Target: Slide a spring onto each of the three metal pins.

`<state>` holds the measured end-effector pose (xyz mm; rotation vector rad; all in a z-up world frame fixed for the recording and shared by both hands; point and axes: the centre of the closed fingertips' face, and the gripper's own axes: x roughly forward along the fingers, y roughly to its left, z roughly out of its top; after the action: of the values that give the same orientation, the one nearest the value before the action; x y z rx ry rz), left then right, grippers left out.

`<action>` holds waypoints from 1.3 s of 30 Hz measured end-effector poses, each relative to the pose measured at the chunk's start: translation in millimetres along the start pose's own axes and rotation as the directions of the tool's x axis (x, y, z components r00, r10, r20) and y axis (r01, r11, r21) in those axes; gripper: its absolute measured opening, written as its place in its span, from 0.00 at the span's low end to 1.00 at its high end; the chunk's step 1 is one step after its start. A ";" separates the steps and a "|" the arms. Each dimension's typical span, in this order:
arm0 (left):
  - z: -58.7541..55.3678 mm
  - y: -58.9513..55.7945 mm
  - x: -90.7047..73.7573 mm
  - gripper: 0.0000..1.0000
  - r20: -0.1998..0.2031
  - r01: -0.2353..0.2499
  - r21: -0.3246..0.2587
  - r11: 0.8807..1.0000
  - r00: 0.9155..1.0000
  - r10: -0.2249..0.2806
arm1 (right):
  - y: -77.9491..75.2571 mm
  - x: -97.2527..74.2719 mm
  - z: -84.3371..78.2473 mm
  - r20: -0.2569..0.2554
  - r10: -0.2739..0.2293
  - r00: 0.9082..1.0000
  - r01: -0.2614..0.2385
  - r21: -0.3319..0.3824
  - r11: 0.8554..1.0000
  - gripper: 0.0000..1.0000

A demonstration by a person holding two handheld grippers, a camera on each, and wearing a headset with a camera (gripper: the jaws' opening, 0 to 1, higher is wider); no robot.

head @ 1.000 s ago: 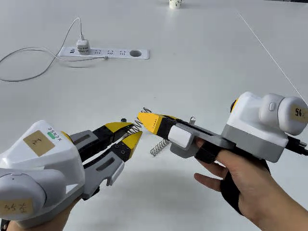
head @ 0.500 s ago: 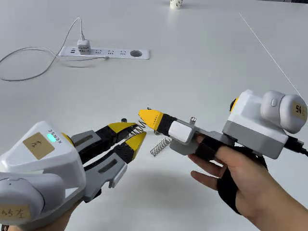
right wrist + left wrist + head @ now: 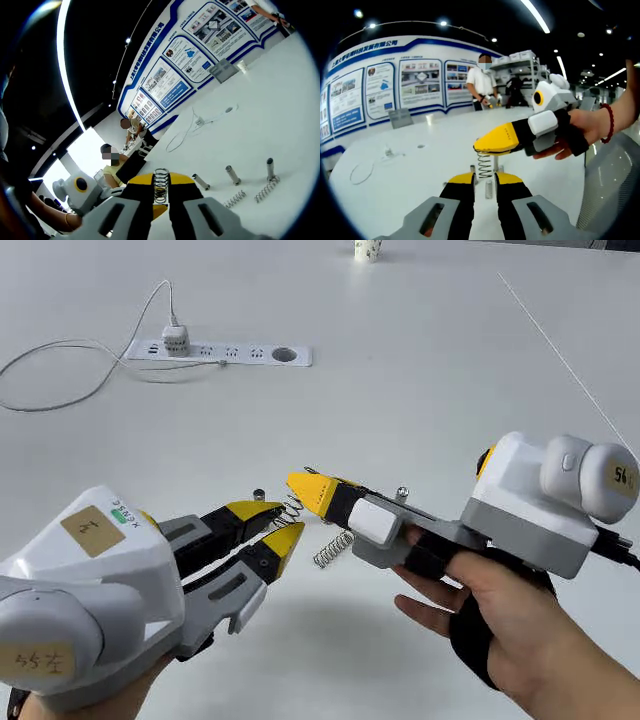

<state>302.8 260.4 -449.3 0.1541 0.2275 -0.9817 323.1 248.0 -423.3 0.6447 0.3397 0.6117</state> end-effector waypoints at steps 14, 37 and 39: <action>-26.7 -0.6 -3.7 0.31 -0.125 0.002 -0.017 1.000 0.992 -0.004 | -6.1 7.7 2.2 -0.033 -0.070 0.997 0.056 -0.328 0.943 0.11; -43.6 -1.0 -9.5 0.63 -0.175 0.010 -0.035 0.999 0.984 -0.016 | -21.3 43.7 3.3 -0.046 -0.072 0.996 0.040 -0.498 0.866 0.11; -44.4 -1.2 -9.4 0.65 -0.175 0.011 -0.036 0.999 0.984 -0.018 | -22.6 46.6 2.3 -0.048 -0.071 0.996 0.037 -0.508 0.861 0.11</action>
<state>291.4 277.5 -489.8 0.2075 0.4080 -0.9788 369.8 261.7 -441.2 0.1058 0.2406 0.6358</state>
